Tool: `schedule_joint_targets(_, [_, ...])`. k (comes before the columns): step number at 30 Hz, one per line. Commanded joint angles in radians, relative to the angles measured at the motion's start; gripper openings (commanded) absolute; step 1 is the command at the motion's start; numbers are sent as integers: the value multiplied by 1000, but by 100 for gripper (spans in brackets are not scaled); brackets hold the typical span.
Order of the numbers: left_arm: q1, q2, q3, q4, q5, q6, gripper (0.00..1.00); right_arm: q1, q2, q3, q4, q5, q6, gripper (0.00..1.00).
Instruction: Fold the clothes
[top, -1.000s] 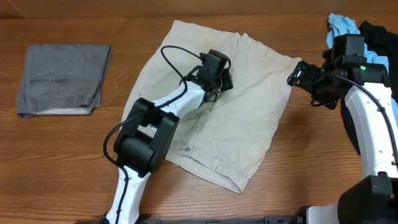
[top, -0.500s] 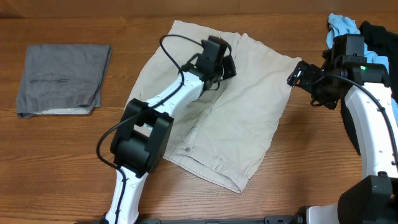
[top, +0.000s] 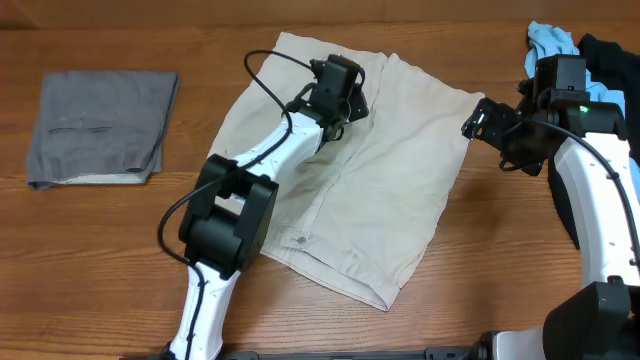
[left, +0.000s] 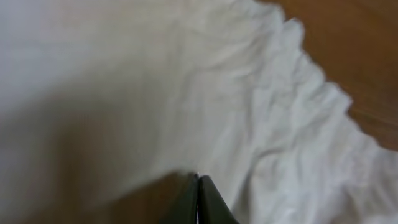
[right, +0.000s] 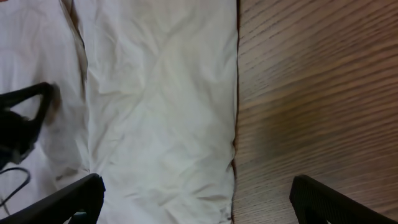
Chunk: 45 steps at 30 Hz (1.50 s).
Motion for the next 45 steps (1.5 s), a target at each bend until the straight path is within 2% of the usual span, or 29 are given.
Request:
schedule_joint_targets(1, [-5,40,11,8,-15,19,4,1,-19,13,2,11,-3,100])
schedule_joint_targets(24, [-77,121,11,13,-1,42,4,1,-19,13,2,11,-3,100])
schedule_joint_targets(33, [-108,122,11,0,174,44,4,1,-19,13,2,11,-3,100])
schedule_joint_targets(45, [-299,121,12,-42,253,218,4,1,-19,13,2,11,-3,100])
